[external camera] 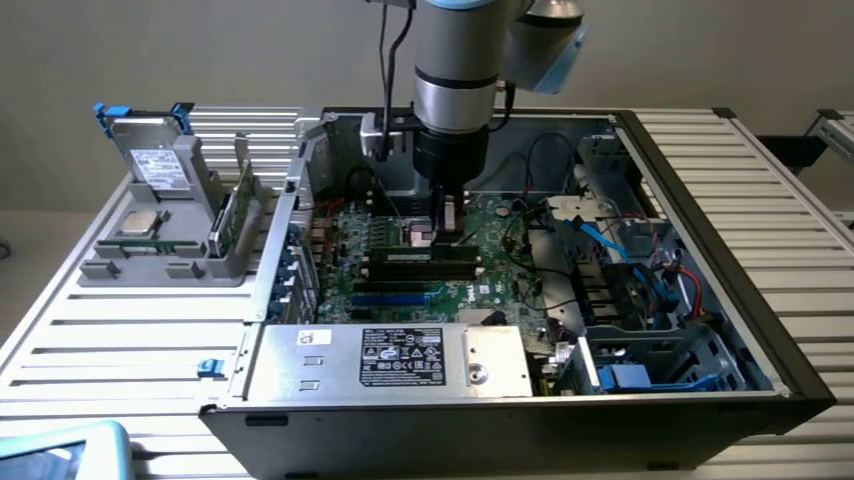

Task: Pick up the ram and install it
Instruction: 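Insert the ram into the slot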

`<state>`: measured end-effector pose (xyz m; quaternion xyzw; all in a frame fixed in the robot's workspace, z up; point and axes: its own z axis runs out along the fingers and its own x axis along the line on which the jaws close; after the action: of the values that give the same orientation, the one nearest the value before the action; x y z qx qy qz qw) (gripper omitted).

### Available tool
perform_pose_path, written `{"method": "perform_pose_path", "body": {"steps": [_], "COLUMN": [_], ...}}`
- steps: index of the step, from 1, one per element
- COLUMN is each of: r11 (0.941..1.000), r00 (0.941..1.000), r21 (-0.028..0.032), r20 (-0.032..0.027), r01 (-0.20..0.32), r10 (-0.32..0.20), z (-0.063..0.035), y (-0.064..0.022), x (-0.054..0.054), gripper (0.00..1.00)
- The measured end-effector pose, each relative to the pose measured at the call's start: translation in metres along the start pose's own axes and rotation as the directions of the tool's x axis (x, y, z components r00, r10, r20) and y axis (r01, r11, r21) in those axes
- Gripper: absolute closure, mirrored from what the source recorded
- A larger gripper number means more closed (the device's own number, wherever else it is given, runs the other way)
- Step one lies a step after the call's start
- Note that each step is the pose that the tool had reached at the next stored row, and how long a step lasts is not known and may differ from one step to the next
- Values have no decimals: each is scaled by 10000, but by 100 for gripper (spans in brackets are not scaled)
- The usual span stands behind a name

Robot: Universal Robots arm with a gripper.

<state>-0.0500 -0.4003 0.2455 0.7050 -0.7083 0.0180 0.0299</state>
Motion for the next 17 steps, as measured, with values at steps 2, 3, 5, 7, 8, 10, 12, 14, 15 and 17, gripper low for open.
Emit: {"method": "perform_pose_path", "body": {"steps": [2,3,5,7,8,10,12,14,15,17], "r11": [10000,10000,10000,10000,10000,10000,10000,10000,10000,10000], "r00": [10000,10000,10000,10000,10000,9999,9999,9999,9999,9999], "r21": [-1,0,1,0,1,-1,0,-1,1,1], "r20": [-5,-15,-41,-79,-97,-121,-124,-131,-131,-135], "r01": [0,1,1,-1,-1,-1,-3,-1,-1,-1], "r10": [0,-1,-1,1,1,1,3,1,1,1], "z": [15,26,54,83,91,93,94,93,93,92], "y": [0,-1,-2,-2,-2,-2,-1,-2,-1,2], "x": [1,0,-2,-4,-4,-4,-11,-35,-37,-37], "gripper": [87,87,87,87,87,87,87,87,87,87]}}
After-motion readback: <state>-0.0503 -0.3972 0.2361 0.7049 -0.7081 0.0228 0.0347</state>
